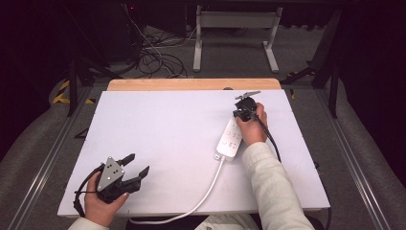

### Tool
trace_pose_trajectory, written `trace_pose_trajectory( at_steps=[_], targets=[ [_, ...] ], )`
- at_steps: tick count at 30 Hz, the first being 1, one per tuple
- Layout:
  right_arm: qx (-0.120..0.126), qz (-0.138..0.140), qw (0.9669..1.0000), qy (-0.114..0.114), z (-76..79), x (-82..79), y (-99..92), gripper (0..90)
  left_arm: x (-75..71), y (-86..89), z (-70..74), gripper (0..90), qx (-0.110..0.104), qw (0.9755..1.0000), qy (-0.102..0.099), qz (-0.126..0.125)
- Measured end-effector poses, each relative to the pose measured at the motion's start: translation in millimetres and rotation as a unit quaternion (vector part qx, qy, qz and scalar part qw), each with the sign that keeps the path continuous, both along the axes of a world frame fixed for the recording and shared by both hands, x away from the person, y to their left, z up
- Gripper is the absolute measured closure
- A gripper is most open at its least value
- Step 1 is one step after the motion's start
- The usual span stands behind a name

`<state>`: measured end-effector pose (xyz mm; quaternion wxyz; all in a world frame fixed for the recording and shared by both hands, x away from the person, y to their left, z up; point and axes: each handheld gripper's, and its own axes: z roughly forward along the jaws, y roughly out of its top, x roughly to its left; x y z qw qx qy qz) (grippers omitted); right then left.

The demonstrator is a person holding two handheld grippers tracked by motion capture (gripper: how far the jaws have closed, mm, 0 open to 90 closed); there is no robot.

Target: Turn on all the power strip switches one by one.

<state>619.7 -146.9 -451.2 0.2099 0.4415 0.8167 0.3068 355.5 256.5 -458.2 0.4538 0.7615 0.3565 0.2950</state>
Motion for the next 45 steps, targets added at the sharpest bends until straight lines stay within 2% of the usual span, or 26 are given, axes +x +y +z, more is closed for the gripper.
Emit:
trace_pose_trajectory(
  at_steps=[1, 2, 3, 4, 5, 8, 14, 22, 27, 32, 33, 40, 42, 45],
  targets=[
    [0.000, 0.000, 1.0000, 0.000, 0.0, 0.0, 0.0, 90.0, -0.1, 0.2, 0.2, 35.3, 0.000, 1.0000, 0.000, 0.000],
    [0.013, 0.003, 0.9995, -0.030, 6.8, -5.0, -1.4, 90.0, -0.2, 0.3, 0.4, 35.3, -0.002, 1.0000, 0.000, 0.000],
    [0.013, 0.003, 0.9995, -0.030, 6.8, -5.0, -1.4, 90.0, -0.1, 0.7, 0.5, 35.3, -0.002, 1.0000, 0.000, 0.001],
    [0.031, 0.006, 0.9981, -0.052, 11.4, -8.9, -3.4, 90.0, 0.2, 0.5, 0.2, 35.3, -0.005, 1.0000, 0.001, 0.001],
    [0.046, 0.011, 0.9969, -0.063, 16.3, -12.0, -4.7, 90.0, 1.1, 0.7, -0.2, 35.3, -0.004, 1.0000, 0.003, 0.001],
    [0.056, 0.031, 0.9948, -0.079, 30.0, -19.7, -7.0, 90.0, 3.6, 0.1, -1.5, 35.4, 0.000, 1.0000, 0.005, 0.000],
    [0.070, 0.045, 0.9922, -0.093, 43.2, -31.2, -13.0, 90.0, 2.2, -0.9, -0.8, 35.3, 0.000, 1.0000, 0.002, 0.001],
    [0.080, 0.053, 0.9907, -0.096, 51.0, -38.9, -13.7, 90.0, 2.4, -0.2, -0.8, 35.3, -0.001, 1.0000, 0.002, 0.002],
    [0.078, 0.057, 0.9906, -0.097, 52.6, -40.7, -13.1, 90.0, 2.2, -0.6, -0.8, 35.3, -0.003, 1.0000, 0.003, 0.001],
    [0.092, 0.058, 0.9886, -0.104, 57.7, -46.9, -20.3, 90.0, 2.1, 0.6, -0.5, 35.3, -0.002, 1.0000, 0.003, 0.003],
    [0.094, 0.059, 0.9881, -0.107, 59.1, -49.3, -22.0, 85.7, 1.9, 1.2, -0.1, 35.3, -0.003, 1.0000, 0.003, 0.004],
    [0.105, 0.085, 0.9836, -0.119, 68.2, -70.0, -33.1, 72.1, 1.3, 3.6, 2.0, 35.6, -0.011, 0.9999, 0.006, 0.007],
    [0.107, 0.094, 0.9825, -0.120, 70.5, -76.7, -36.0, 67.3, 0.8, 4.7, 2.7, 33.5, -0.008, 0.9998, -0.001, 0.021],
    [0.113, 0.105, 0.9800, -0.126, 74.1, -88.0, -40.7, 60.7, 1.1, 7.1, 3.0, 32.9, -0.013, 0.9996, 0.000, 0.024]
  ],
)
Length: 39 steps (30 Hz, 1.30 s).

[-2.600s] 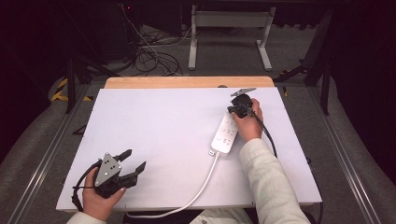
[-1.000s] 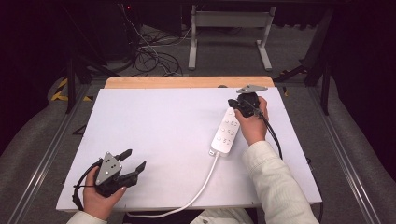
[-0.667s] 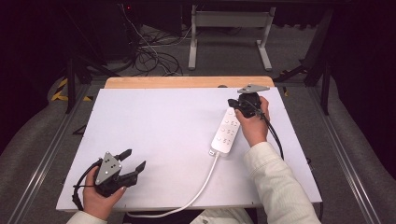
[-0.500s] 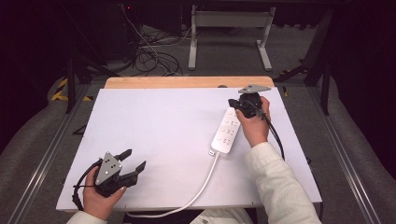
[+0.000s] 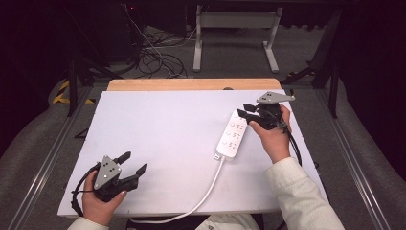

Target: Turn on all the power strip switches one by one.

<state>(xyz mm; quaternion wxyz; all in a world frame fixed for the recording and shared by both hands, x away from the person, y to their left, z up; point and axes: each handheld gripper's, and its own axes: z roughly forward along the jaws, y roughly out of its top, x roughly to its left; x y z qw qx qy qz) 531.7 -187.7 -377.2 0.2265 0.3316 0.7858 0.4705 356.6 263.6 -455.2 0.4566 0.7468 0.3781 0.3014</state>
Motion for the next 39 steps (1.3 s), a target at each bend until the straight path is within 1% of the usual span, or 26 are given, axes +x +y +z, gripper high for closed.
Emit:
trace_pose_trajectory(
  at_steps=[1, 2, 5, 8, 9, 12, 13, 15, 18, 20, 22, 24, 26, 27, 31, 34, 35, 38, 39],
  targets=[
    [0.001, 0.002, 1.0000, -0.001, 1.0, -3.1, -1.4, 58.8, -0.2, 1.0, 0.2, 32.9, 0.001, 1.0000, 0.002, -0.002],
    [0.007, 0.005, 1.0000, -0.002, 2.5, -8.5, -3.6, 57.0, -0.1, 1.1, 0.3, 32.7, -0.002, 1.0000, 0.001, -0.003],
    [0.010, 0.013, 0.9998, -0.005, 5.6, -20.8, -9.3, 52.9, -0.8, 1.0, 0.4, 32.6, -0.006, 1.0000, 0.003, -0.005],
    [0.009, 0.025, 0.9996, -0.013, 8.6, -33.1, -13.7, 47.5, -1.6, 1.1, 0.5, 32.6, -0.004, 1.0000, 0.004, -0.007],
    [0.010, 0.030, 0.9994, -0.011, 9.2, -37.1, -14.8, 44.8, -1.8, 1.5, 0.7, 32.6, -0.002, 1.0000, 0.004, -0.008],
    [0.009, 0.040, 0.9991, -0.012, 8.7, -47.2, -17.6, 38.4, -3.9, 1.8, 0.8, 32.7, -0.005, 0.9999, 0.007, -0.008],
    [0.009, 0.043, 0.9990, -0.008, 7.7, -51.9, -18.8, 35.7, -4.2, 2.4, 1.2, 32.7, -0.002, 1.0000, 0.004, -0.008],
    [0.011, 0.050, 0.9987, -0.006, 6.2, -58.3, -21.4, 31.4, -5.7, 2.0, 1.1, 32.7, -0.007, 0.9999, 0.007, -0.009],
    [0.021, 0.058, 0.9981, -0.002, 5.4, -67.5, -26.2, 26.7, -7.1, 2.7, 1.5, 32.7, -0.002, 0.9999, 0.006, -0.011],
    [0.028, 0.062, 0.9977, -0.005, 4.8, -73.9, -29.3, 24.4, -8.9, 2.9, 1.5, 32.7, -0.007, 0.9999, 0.007, -0.008],
    [0.031, 0.068, 0.9972, -0.003, 3.6, -80.2, -31.6, 23.3, -10.2, 3.6, 1.5, 32.6, -0.009, 0.9999, 0.006, -0.006],
    [0.037, 0.073, 0.9967, -0.001, 1.5, -86.7, -33.5, 22.5, -11.2, 3.7, 1.2, 32.7, -0.012, 0.9999, 0.006, -0.006],
    [0.040, 0.080, 0.9960, 0.000, -1.1, -92.3, -35.0, 21.1, -11.9, 4.2, 1.8, 32.7, -0.006, 1.0000, 0.003, -0.007],
    [0.042, 0.082, 0.9958, 0.000, -2.4, -95.2, -35.6, 20.7, -12.6, 3.6, 1.8, 32.7, -0.009, 0.9999, 0.004, -0.006],
    [0.049, 0.090, 0.9947, -0.002, -9.9, -104.9, -38.3, 19.1, -14.9, 3.1, 2.9, 32.7, -0.010, 0.9999, 0.002, -0.008],
    [0.058, 0.093, 0.9940, -0.006, -18.9, -111.0, -39.9, 17.9, -15.9, 3.1, 3.1, 32.7, -0.010, 0.9999, 0.000, -0.009],
    [0.055, 0.094, 0.9940, -0.006, -22.1, -112.6, -40.1, 17.7, -16.2, 3.2, 3.3, 32.6, -0.010, 0.9999, 0.000, -0.009],
    [0.058, 0.097, 0.9936, -0.004, -32.8, -115.6, -39.9, 17.0, -16.6, 3.3, 3.6, 32.7, -0.009, 0.9999, -0.001, -0.011],
    [0.060, 0.098, 0.9934, -0.002, -36.6, -116.1, -39.5, 16.9, -17.1, 2.7, 3.4, 32.7, -0.014, 0.9999, 0.000, -0.009]
  ],
)
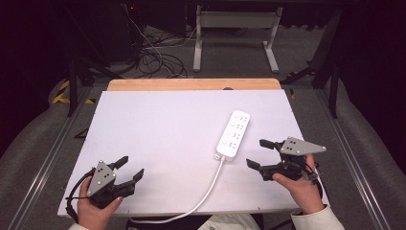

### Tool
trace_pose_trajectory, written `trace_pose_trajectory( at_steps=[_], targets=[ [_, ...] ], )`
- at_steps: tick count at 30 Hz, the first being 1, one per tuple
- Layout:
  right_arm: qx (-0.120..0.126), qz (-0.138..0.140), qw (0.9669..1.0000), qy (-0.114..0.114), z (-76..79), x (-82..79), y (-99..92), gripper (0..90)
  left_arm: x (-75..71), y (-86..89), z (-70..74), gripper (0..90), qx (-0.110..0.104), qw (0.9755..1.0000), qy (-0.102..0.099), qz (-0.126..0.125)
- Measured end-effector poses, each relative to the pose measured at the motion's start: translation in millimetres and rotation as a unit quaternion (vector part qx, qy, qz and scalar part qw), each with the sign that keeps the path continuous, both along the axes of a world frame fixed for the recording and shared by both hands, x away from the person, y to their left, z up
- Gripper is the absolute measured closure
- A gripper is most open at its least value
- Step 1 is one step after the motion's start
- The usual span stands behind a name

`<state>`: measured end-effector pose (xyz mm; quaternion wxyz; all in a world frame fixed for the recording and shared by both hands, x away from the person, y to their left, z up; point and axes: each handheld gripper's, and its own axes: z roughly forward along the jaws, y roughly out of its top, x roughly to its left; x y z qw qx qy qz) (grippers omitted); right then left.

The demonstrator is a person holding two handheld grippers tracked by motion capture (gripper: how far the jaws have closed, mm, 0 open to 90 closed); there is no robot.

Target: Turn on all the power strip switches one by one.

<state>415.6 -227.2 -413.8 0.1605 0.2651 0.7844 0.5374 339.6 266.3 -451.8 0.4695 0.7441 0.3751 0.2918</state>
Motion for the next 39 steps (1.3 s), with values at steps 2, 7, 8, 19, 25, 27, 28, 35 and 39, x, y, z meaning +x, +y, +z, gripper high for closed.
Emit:
trace_pose_trajectory(
  at_steps=[2, 7, 8, 19, 25, 27, 28, 35, 39],
  targets=[
    [0.007, 0.006, 0.9999, 0.006, -8.4, -0.5, 1.3, 16.5, -0.5, 0.2, 0.2, 32.7, 0.003, 1.0000, -0.002, 0.000],
    [0.012, 0.009, 0.9999, -0.001, -26.2, -2.2, 3.4, 13.9, -2.0, 1.0, 0.0, 32.7, -0.002, 1.0000, 0.001, 0.003],
    [0.013, 0.009, 0.9999, -0.003, -29.1, -2.4, 3.1, 13.4, -2.3, 1.0, -0.1, 32.7, -0.002, 1.0000, 0.002, 0.002],
    [0.014, -0.005, 0.9997, 0.019, -57.0, -6.1, 0.1, 10.4, -3.3, 0.5, -1.2, 32.8, 0.005, 1.0000, 0.004, -0.004],
    [-0.031, -0.034, 0.9987, 0.020, -67.2, -7.2, 2.6, 9.9, -3.0, -0.9, -2.5, 32.7, 0.002, 0.9999, 0.010, -0.012],
    [-0.044, -0.035, 0.9982, 0.023, -70.3, -7.8, 5.6, 9.4, -2.6, -1.2, -3.1, 32.7, 0.007, 0.9998, 0.011, -0.016],
    [-0.051, -0.036, 0.9978, 0.023, -71.7, -8.1, 7.3, 9.2, -2.4, -1.3, -3.4, 32.7, 0.010, 0.9997, 0.012, -0.017],
    [-0.063, -0.051, 0.9960, 0.038, -77.4, -5.9, 8.4, 8.4, -1.0, -1.3, -6.5, 32.1, 0.012, 0.9994, 0.022, -0.026],
    [-0.055, -0.059, 0.9958, 0.042, -77.7, -4.3, 6.7, 8.4, -0.1, -1.3, -7.5, 32.0, 0.018, 0.9992, 0.021, -0.029]
  ],
)
